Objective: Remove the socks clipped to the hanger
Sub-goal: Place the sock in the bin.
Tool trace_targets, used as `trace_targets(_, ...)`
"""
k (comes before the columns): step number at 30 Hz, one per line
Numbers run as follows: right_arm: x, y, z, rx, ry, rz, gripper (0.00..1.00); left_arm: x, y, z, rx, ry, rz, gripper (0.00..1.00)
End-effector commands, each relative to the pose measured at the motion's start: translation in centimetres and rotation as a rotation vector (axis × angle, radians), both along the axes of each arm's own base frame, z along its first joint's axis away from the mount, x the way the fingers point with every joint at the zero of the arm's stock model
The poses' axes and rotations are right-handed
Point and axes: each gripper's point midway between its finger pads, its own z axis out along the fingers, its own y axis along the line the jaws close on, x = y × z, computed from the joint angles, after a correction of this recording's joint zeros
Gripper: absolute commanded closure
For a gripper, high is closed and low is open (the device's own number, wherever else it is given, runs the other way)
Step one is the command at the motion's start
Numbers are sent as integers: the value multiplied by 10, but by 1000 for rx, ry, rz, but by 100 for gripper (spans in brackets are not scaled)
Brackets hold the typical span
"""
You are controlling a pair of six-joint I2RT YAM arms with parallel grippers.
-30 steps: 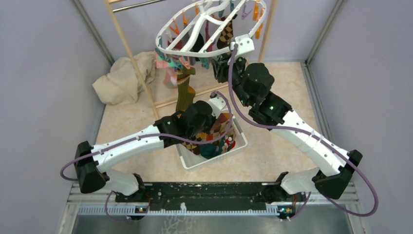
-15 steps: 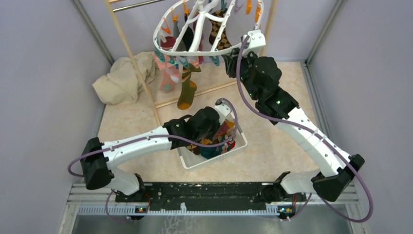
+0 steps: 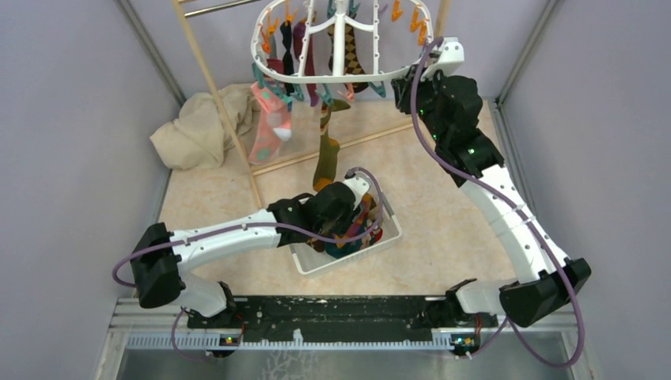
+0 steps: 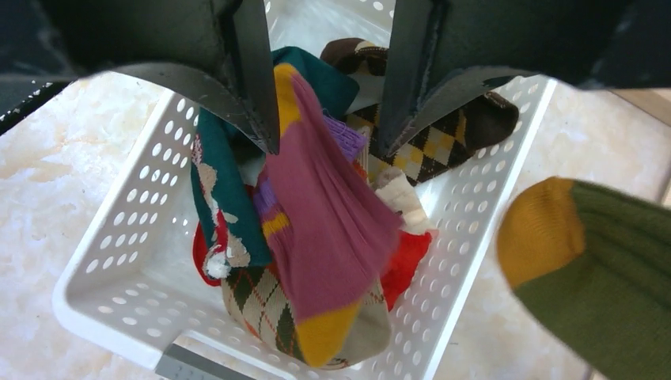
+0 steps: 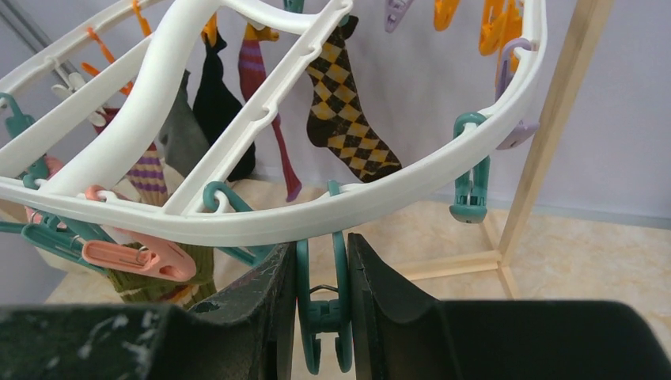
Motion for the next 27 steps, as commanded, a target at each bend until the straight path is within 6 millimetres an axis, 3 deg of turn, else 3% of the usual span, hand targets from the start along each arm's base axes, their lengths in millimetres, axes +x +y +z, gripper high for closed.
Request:
trace_targets(1,14,-17,23,92,-31,-32,100,1,9,8,-17,-20,44,41)
trace_targets(9,31,-31,13,98,0,-47,99,1,23,12,-10,-38,89,35)
trace_targets(21,24,-39,19,108,-2,-30,61,0,36,22,-40,-68,125,34)
trace_targets(27,13,-42,28,113,-18,-23,51,2,38,21,-31,-75,139,34)
